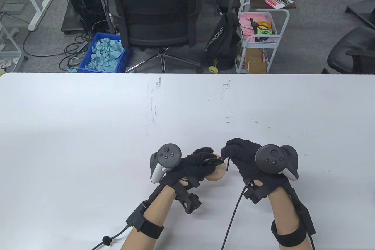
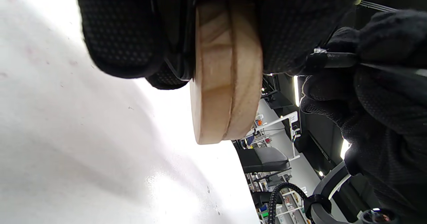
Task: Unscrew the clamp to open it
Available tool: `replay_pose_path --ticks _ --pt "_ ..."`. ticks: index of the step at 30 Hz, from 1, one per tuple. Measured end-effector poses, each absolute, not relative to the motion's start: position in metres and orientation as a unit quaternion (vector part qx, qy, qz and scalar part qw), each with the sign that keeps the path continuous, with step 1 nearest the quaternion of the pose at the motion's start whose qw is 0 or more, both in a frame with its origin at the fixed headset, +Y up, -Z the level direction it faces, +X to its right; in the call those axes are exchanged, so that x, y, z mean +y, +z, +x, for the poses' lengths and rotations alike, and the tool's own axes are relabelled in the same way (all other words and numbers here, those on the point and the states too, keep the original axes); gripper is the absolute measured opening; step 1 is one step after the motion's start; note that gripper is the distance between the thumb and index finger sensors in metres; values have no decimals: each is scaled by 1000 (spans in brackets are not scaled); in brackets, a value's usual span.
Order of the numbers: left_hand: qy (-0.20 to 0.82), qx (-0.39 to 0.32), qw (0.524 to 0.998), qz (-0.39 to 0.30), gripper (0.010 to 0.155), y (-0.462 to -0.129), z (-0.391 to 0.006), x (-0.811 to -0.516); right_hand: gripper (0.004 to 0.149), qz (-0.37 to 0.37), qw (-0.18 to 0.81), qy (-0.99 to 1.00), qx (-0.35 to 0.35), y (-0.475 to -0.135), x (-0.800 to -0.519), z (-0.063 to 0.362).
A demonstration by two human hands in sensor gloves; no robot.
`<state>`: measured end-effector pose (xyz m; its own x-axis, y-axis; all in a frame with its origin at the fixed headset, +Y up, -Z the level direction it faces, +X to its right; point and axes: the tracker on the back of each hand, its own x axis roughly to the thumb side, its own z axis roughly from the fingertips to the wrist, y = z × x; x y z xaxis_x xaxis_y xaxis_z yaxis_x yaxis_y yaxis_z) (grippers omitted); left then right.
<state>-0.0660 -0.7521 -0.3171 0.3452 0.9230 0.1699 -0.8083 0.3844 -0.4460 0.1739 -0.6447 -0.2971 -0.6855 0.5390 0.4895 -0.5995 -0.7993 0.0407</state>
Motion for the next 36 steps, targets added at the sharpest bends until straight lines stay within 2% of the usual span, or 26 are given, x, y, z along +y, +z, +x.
replay_pose_path --ticks 4,8,10,17,19,25,36 --pt "530 -194 814 -140 40 -318 -68 -752 40 240 326 912 -61 -298 -645 179" --pt "523 -185 822 -129 40 -318 -71 -750 63 218 302 926 -57 -298 -643 185" --pt "520 -187 824 -126 40 -318 -71 -749 67 205 290 933 -54 -298 -644 185" --pt "528 -195 815 -135 40 -317 -68 -749 45 217 281 932 -67 -299 -645 181" --pt "545 -200 801 -145 40 -316 -65 -748 44 220 286 929 -79 -297 -642 182" --pt "535 -212 805 -145 40 -313 -61 -745 41 222 290 926 -96 -295 -640 183" --pt "527 -178 821 -125 39 -317 -70 -747 41 197 260 935 -141 -292 -631 193"
